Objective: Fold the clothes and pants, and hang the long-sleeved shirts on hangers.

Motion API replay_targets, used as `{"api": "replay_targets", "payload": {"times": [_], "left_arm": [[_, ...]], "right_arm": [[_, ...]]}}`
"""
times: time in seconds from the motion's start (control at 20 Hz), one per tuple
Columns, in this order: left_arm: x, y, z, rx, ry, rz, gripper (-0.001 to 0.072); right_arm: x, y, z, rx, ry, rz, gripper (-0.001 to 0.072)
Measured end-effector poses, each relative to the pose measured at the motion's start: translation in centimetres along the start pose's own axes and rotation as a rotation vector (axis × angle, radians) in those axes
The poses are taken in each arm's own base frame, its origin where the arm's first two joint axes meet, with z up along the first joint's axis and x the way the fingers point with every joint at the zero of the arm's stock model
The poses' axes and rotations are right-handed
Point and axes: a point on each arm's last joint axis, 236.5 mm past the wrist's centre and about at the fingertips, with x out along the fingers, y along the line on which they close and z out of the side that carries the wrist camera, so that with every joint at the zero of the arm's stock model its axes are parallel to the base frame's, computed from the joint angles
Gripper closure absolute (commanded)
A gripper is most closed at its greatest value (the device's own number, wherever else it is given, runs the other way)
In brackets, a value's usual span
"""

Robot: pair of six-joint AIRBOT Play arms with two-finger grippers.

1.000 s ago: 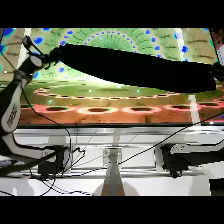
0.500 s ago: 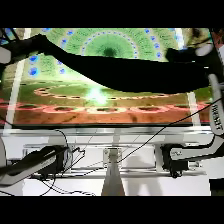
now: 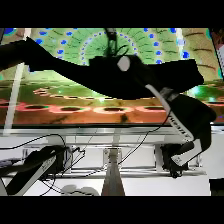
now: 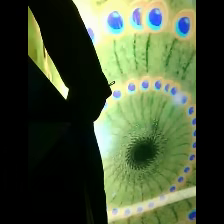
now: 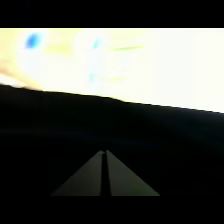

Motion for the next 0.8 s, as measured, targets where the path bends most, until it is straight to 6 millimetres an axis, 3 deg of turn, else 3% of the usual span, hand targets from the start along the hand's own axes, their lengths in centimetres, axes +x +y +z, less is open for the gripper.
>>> {"api": "replay_targets", "payload": {"times": [0.2,0.3,0.4,0.5,0.6,0.7,0.8], "left_arm": [[0.2,0.2,-0.2,0.008,0.011,0.007,0.0699],[1.3,0.6,-0.2,0.001,0.015,0.012,0.0699],[2.8,0.7,-0.4,-0.025,0.026,-0.003,0.0699],[4.7,-0.2,-0.8,-0.079,0.049,-0.057,0.0699],[7.0,-2.4,-2.0,-0.119,0.098,-0.138,0.0699],[9.3,-6.2,-3.8,-0.131,0.163,-0.247,0.0699],[11.1,-11.4,-6.2,-0.124,0.238,-0.361,0.0698]], "right_arm": [[4.3,8.2,-5.1,-0.035,0.094,0.108,0.0689],[4.9,9.9,-6.8,-0.059,0.133,0.125,0.0689],[4.8,9.4,-6.8,-0.098,0.154,0.101,0.0689],[4.1,6.8,-5.4,-0.124,0.167,0.045,0.0689],[2.4,2.1,-2.5,-0.122,0.164,-0.040,0.0689],[-0.5,-3.8,0.9,-0.087,0.151,-0.137,0.0689],[-4.6,-10.2,4.3,-0.023,0.130,-0.233,0.0689]]}}
